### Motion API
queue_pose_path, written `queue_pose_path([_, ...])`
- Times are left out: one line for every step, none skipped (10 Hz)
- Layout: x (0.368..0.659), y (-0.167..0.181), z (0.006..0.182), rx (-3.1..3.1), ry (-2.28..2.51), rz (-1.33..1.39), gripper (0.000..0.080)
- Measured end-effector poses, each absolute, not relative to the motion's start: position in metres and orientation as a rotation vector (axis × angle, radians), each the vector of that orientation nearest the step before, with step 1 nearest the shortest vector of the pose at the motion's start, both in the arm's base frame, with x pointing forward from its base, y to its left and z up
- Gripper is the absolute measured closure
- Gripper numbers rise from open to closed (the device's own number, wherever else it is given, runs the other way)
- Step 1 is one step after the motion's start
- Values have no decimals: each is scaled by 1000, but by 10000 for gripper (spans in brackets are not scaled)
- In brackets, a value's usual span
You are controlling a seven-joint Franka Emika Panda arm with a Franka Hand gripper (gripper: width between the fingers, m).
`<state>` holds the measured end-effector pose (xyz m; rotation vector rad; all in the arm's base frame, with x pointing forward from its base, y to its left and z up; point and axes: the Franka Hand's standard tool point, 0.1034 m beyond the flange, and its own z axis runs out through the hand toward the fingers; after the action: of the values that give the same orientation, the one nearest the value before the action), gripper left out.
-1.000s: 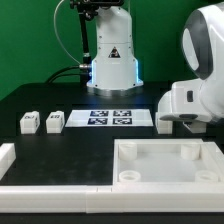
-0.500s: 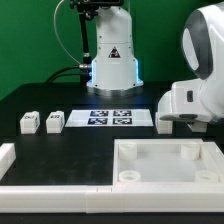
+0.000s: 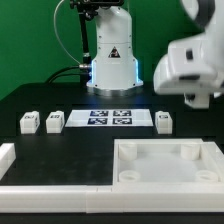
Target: Assemble one leg
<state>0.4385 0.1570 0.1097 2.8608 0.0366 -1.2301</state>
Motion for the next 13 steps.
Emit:
queue_pose_path([442, 159, 105, 2879, 35, -1203, 508])
queue_pose_path([458, 166, 96, 2970, 30, -1030, 508])
queue_pose_path([461, 166, 102, 3034, 24, -864, 508])
queue_pose_path([472, 156, 108, 3081, 99, -782, 508])
queue_pose_path([510, 143, 125, 3142, 129, -613, 508])
queue_pose_path([539, 133, 149, 3170, 163, -414, 508])
queue_pose_path([559, 131, 167, 3172, 179, -264, 508])
queue_pose_path([580, 137, 183, 3199, 159, -54, 508])
queue_pose_path([579, 138, 178, 3209, 159, 145, 508])
queue_pose_path([567, 135, 170, 3206, 159, 201, 508])
queue_pose_path([577, 138, 175, 3206, 157, 391, 508])
queue_pose_path([579, 141, 175, 3192, 157, 602, 508])
queue_pose_path([576, 140, 173, 3175, 154, 747, 508])
